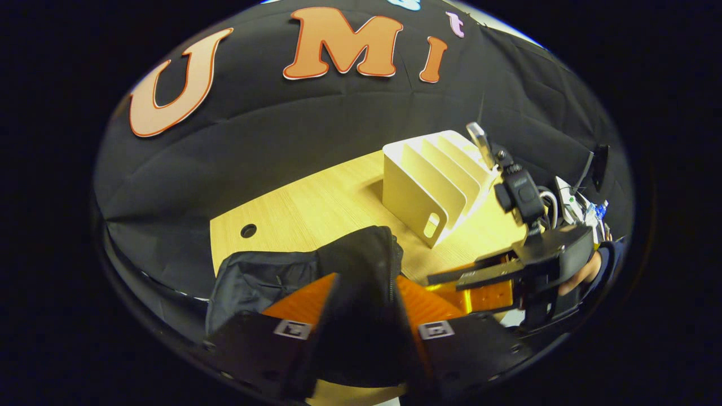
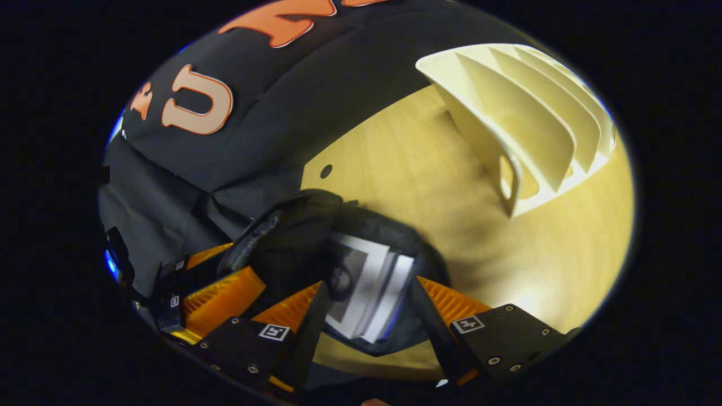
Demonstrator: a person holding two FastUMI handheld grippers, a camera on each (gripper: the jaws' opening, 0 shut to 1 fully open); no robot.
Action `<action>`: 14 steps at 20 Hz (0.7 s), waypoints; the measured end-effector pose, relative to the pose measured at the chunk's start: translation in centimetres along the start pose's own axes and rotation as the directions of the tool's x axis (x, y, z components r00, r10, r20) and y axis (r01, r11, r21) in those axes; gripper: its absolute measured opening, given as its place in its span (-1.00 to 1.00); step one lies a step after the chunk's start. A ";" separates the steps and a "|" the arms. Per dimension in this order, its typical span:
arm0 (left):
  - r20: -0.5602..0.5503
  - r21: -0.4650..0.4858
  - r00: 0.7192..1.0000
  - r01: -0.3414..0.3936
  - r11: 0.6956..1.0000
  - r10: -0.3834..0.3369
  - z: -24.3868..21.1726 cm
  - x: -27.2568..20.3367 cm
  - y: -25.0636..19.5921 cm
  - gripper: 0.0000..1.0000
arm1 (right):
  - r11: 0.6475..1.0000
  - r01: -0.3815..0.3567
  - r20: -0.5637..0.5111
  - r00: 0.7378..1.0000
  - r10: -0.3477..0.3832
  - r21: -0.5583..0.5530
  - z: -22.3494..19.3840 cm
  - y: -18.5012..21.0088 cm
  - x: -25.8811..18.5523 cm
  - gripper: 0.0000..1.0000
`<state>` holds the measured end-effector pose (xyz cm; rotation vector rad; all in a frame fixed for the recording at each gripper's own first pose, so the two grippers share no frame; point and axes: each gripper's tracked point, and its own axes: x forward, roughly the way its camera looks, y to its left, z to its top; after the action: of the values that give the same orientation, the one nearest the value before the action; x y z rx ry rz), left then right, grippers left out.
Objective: Open the schoolbag, grab two books from the bookshelf and put them into the schoolbag.
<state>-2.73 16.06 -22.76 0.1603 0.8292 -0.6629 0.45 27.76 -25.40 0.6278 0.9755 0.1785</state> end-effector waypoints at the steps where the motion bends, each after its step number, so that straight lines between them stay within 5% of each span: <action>1: -0.007 -0.020 1.000 -0.019 1.000 0.019 -0.1 0.3 -0.8 0.22 | 0.999 0.019 0.018 1.000 -0.018 -0.039 1.0 -1.4 -1.1 0.83; 2: -0.012 -0.041 0.999 -0.031 0.999 0.031 0.1 0.6 -1.8 0.55 | 0.996 0.038 0.035 0.999 -0.036 -0.076 2.0 -2.8 -2.1 0.91; 6: 0.020 -0.119 0.996 -0.080 0.990 0.083 2.0 1.4 -5.3 1.00 | 0.977 0.094 0.096 0.992 -0.076 -0.193 5.7 -7.5 -6.4 0.95; 14: 0.174 -0.182 0.957 -0.199 0.963 0.231 9.1 0.5 -11.1 1.00 | 0.939 0.179 0.281 0.955 -0.094 -0.292 13.6 -12.9 -14.9 0.95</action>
<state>-3.40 3.62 -15.69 0.0361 0.6634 -0.3955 1.49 5.48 -16.63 0.2774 0.7093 0.1186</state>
